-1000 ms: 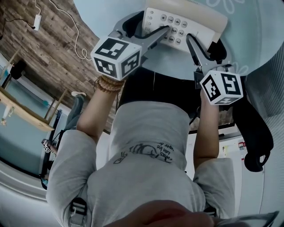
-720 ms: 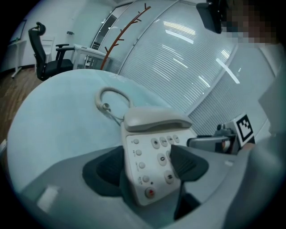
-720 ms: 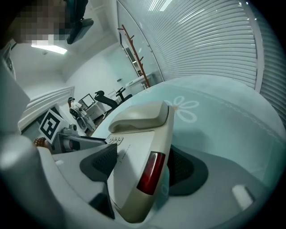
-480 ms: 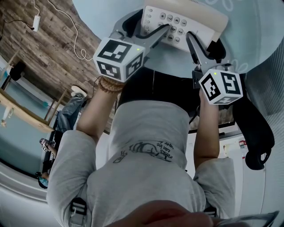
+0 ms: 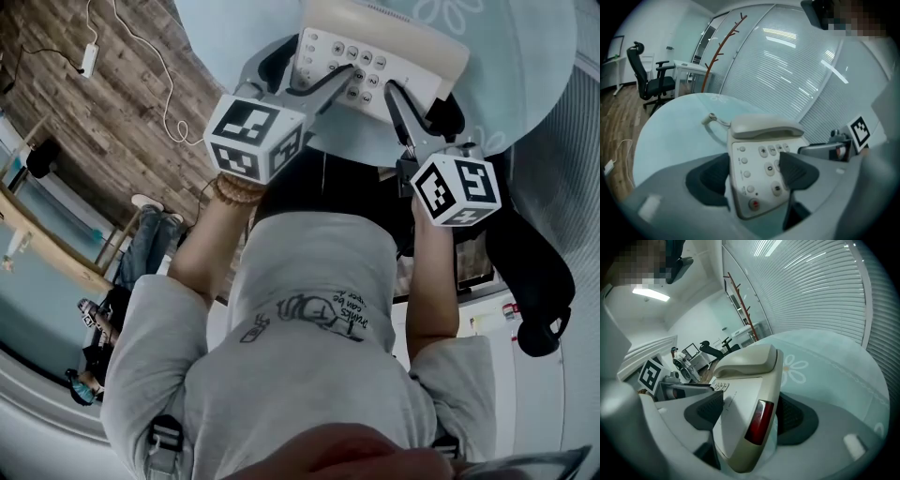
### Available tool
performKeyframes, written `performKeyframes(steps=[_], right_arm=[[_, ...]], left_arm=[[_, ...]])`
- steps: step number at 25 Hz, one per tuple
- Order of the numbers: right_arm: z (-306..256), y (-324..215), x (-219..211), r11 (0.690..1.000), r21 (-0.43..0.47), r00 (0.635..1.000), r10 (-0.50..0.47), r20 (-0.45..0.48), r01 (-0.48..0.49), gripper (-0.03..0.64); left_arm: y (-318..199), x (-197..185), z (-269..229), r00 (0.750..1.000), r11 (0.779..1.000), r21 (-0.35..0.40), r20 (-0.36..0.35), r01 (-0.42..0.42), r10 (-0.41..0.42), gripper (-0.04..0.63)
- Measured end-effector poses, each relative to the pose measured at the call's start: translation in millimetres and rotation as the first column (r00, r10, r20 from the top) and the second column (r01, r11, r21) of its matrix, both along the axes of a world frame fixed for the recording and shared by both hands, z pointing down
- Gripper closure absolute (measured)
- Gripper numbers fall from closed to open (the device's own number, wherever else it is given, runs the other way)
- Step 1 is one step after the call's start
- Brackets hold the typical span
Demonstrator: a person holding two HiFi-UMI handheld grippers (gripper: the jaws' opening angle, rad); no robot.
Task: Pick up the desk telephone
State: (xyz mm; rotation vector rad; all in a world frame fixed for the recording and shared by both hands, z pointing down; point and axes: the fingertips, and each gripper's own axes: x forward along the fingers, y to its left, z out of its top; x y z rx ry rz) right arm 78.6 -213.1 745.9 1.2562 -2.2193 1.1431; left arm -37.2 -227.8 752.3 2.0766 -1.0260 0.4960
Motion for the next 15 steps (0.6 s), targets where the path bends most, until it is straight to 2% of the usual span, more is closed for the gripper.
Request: performKeyframes(steps=[15], right_arm=[[-147.8, 0.6, -9.2, 0.994, 0.109, 1.0, 0.005, 0.026, -0.008, 0.279]], left_arm=[[6.0, -9.7, -151.1, 0.999, 0.992, 0.119, 0.019, 0.046, -0.048, 0.258]])
